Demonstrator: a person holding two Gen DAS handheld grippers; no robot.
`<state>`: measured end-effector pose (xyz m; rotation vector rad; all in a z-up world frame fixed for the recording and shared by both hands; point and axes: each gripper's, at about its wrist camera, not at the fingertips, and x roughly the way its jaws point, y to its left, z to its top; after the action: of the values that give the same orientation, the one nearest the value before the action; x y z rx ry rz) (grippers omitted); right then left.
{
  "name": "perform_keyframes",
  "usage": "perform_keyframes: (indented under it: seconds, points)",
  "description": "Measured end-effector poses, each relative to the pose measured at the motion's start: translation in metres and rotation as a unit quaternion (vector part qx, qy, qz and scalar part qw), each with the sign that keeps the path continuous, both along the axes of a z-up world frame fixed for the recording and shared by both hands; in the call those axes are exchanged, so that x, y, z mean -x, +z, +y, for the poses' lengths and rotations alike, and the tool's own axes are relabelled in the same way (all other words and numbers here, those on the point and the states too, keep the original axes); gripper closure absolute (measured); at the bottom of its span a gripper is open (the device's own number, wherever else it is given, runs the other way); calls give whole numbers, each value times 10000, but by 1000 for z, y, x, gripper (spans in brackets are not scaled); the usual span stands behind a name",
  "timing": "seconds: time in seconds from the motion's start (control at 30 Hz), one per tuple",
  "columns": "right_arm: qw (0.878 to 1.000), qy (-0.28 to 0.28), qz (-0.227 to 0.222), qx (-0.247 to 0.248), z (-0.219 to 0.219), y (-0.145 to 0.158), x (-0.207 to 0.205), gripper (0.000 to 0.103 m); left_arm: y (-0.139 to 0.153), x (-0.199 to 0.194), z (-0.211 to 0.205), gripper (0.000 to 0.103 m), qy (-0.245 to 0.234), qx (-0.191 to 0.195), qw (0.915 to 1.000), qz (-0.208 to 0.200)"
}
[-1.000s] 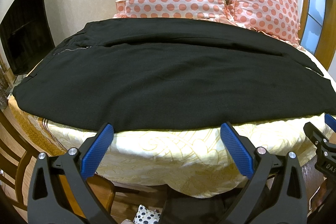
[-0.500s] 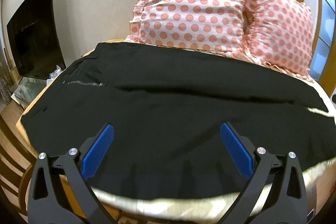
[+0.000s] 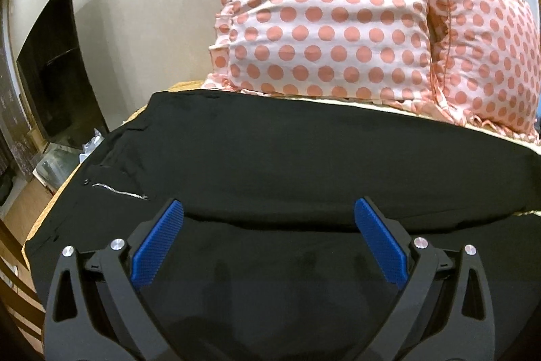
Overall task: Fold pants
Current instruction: 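Reach the right tool to the pants end near the pillows and grasp it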
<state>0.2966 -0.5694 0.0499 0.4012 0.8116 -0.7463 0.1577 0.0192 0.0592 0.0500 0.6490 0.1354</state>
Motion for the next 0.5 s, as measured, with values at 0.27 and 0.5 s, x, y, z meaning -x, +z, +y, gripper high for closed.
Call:
perform_keyframes:
  seconds: [0.27, 0.5]
  points:
    - [9975, -447, 486, -240, -16, -32, -37, 35, -8, -6, -7, 2, -295, -27, 9995, 53]
    - [9982, -332, 484, -139, -17, -42, -30, 46, -10, -8, -4, 2, -271, 84, 9995, 106]
